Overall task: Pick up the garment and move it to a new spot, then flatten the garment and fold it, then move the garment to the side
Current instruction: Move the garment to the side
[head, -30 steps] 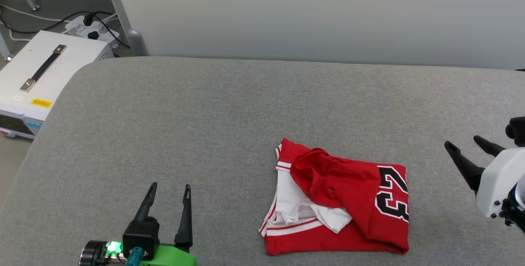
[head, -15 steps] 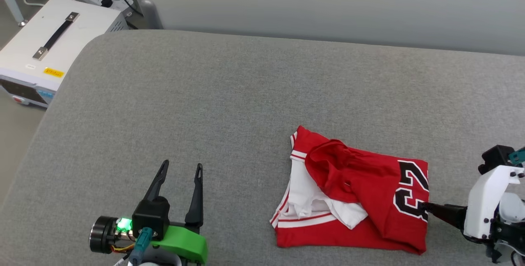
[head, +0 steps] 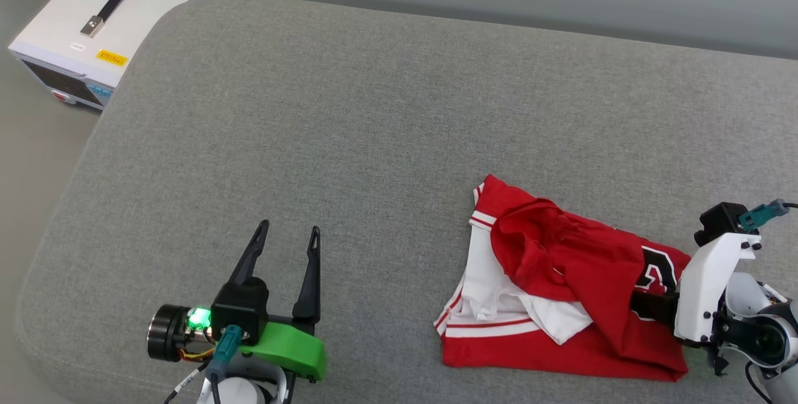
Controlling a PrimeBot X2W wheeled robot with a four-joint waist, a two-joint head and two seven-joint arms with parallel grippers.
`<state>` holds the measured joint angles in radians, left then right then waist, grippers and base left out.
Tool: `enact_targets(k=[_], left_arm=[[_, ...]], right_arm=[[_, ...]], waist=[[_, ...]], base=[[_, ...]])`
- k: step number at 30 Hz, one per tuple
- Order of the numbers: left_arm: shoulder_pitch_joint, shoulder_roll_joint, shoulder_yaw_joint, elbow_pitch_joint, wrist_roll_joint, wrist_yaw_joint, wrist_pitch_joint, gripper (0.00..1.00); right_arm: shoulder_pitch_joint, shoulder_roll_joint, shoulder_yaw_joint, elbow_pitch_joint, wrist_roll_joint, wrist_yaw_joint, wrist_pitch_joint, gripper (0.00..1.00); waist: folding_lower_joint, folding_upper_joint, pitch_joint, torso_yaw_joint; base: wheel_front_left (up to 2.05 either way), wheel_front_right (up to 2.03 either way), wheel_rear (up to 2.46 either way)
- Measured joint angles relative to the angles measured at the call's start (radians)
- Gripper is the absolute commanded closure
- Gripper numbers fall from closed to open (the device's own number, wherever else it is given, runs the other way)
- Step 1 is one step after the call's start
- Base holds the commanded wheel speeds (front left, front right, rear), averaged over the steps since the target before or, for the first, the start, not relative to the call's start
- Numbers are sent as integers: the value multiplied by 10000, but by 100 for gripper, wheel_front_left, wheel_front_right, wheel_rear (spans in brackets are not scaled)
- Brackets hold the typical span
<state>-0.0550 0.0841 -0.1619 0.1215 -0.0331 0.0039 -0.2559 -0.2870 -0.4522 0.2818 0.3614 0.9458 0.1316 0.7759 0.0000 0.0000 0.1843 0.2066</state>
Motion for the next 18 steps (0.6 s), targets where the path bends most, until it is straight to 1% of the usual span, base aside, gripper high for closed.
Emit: enact_targets(k=[1,5,9,13,18], left_arm=[[-2,-8,4,6,-2,2,0,0],[9,-21,56,33,-2,15,0,0],[45,-19,79,79,-2,19,-2,0],[151,-10,90,84,0,48,-2,0],[307,-2,119,48,0,92,0,0]], right_arm=[[-1,-48,98,-48,31,-2,-138,100],[-12,-211,439,-313,222,-2,-798,100],[-31,-477,871,-903,336,-2,-1448,100],[-307,-1124,1313,-1753,255,-2,-1948,100],[-752,-2219,1879,-2740,-236,-2,-2178,100]], waist=[[0,0,10,26],[0,0,-57,-11],[0,0,-231,-177],[0,0,-429,-416],[0,0,-632,-838]], base=[[0,0,0],[0,0,0],[0,0,0],[0,0,0],[0,0,0]])
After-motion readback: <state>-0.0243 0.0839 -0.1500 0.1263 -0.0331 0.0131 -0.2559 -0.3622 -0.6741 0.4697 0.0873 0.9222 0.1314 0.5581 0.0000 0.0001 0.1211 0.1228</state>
